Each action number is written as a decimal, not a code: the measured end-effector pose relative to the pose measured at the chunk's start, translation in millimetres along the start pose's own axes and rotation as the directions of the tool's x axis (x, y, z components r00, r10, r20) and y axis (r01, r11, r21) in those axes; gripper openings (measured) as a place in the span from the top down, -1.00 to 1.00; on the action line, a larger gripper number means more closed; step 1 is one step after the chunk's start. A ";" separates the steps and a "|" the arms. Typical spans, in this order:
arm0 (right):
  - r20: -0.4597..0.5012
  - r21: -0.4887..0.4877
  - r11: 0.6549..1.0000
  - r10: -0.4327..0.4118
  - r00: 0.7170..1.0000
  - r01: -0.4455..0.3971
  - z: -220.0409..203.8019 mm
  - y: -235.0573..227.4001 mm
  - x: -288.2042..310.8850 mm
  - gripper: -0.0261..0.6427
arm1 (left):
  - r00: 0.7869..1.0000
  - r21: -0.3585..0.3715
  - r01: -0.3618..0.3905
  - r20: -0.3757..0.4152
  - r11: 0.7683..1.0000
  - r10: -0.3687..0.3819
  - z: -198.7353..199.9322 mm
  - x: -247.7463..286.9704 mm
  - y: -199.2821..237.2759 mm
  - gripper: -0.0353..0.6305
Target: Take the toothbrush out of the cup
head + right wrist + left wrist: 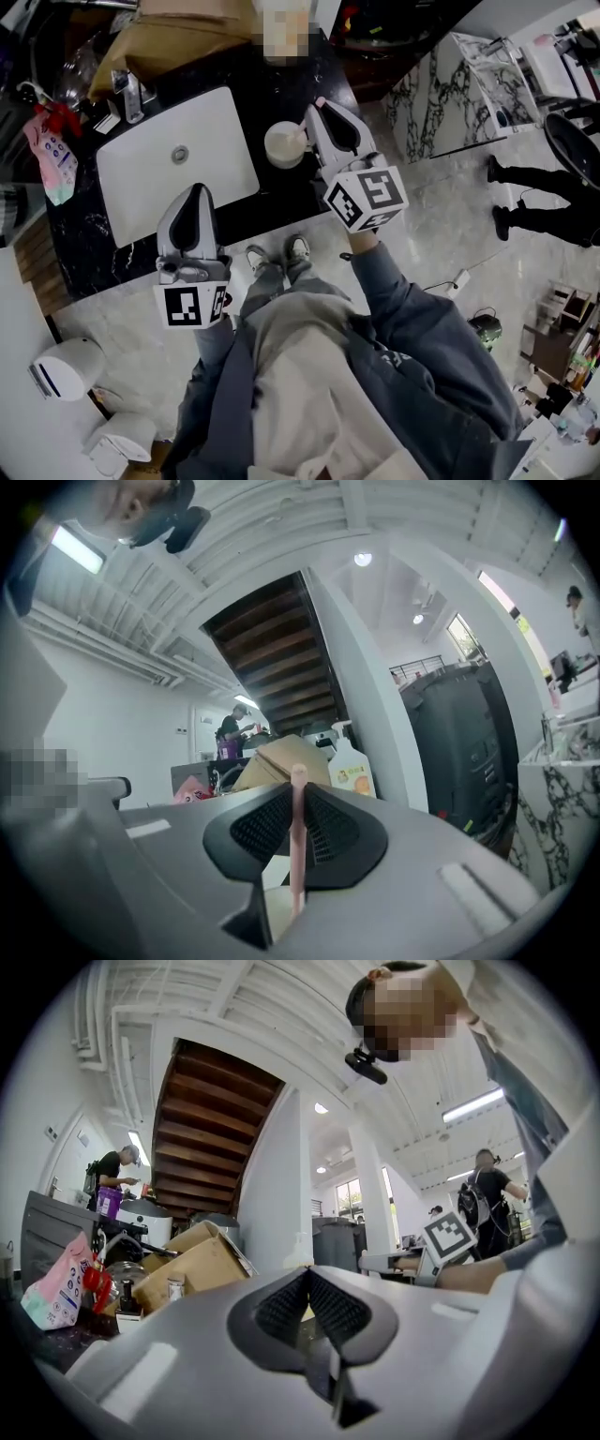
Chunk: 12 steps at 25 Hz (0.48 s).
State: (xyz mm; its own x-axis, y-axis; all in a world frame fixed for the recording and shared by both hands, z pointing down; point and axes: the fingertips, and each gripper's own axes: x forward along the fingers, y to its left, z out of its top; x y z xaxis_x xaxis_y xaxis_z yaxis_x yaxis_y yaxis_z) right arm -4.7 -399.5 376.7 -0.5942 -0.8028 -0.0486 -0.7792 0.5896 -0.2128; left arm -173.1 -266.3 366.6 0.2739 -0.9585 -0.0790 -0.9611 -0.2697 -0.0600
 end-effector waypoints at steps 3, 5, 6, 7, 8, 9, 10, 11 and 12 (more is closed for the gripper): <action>0.042 -0.071 0.997 0.028 0.999 -0.025 20.7 18.6 -8.1 0.80 | 1.000 0.002 0.012 0.025 1.000 -0.012 8.0 1.4 -2.4 0.72; 0.054 -0.113 0.993 0.045 0.997 -0.039 30.0 30.3 -14.3 0.80 | 0.999 -0.001 0.018 0.041 1.000 -0.018 13.5 2.3 -5.0 0.72; 0.057 -0.132 0.990 0.051 0.997 -0.043 34.0 35.3 -17.2 0.80 | 0.999 -0.001 0.022 0.047 1.000 -0.022 15.9 3.1 -6.6 0.72; 0.059 -0.152 0.987 0.055 0.997 -0.046 37.3 40.0 -19.5 0.80 | 0.998 0.000 0.027 0.053 1.000 -0.027 18.0 4.2 -8.2 0.72; 0.060 -0.169 0.984 0.059 0.996 -0.048 39.3 44.4 -21.1 0.80 | 0.998 0.001 0.033 0.058 0.999 -0.033 19.7 5.3 -9.5 0.72; 0.061 -0.180 0.982 0.061 0.996 -0.049 39.9 48.3 -22.2 0.80 | 0.997 0.003 0.037 0.062 0.999 -0.038 20.9 6.1 -10.3 0.72; 0.061 -0.186 0.981 0.063 0.996 -0.051 39.4 51.6 -23.1 0.80 | 0.997 0.004 0.040 0.065 0.999 -0.040 21.6 6.4 -10.7 0.72; 0.061 -0.188 0.981 0.064 0.996 -0.051 38.6 54.1 -24.3 0.80 | 0.997 0.003 0.041 0.067 0.999 -0.041 21.9 6.3 -10.8 0.72; 0.062 -0.191 0.980 0.063 0.996 -0.050 38.0 55.9 -25.8 0.80 | 0.997 0.001 0.038 0.068 0.999 -0.038 22.0 6.0 -10.5 0.72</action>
State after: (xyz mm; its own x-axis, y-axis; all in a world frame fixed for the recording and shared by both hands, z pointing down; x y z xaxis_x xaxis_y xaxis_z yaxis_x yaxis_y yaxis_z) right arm -25.3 -349.2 329.0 -0.6284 -0.7682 -0.1223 -0.7723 0.6350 -0.0201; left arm -160.6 -267.2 344.9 0.3125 -0.9390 -0.1439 -0.9498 -0.3063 -0.0639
